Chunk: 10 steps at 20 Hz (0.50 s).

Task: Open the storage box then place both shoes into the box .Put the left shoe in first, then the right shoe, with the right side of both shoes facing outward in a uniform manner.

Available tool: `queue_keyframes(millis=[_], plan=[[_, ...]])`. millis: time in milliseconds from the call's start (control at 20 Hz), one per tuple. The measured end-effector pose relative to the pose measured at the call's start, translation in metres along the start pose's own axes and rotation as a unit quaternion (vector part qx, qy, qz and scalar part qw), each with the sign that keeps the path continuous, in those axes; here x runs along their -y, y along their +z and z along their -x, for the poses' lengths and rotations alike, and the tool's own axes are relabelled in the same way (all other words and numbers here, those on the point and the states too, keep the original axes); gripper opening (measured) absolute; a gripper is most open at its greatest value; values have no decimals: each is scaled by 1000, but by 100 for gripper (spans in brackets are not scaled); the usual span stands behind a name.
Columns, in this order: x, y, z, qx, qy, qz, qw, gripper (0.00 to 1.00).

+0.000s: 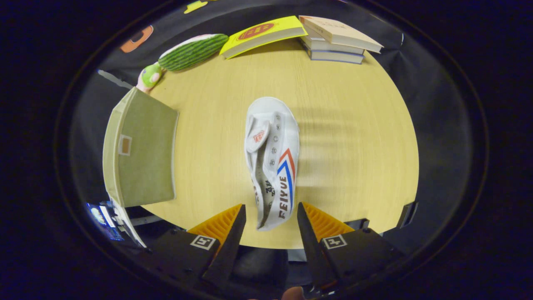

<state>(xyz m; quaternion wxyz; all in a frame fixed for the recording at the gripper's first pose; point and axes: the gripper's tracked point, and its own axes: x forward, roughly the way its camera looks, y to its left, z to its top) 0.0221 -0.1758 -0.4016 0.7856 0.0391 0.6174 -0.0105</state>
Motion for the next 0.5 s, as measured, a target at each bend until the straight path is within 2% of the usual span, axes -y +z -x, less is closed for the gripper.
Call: queue_keyframes(millis=[300, 500], plan=[[15, 1, -28, -16, -1, -16, 1000, 79], [23, 8, -29, -16, -2, -12, 1000, 79]])
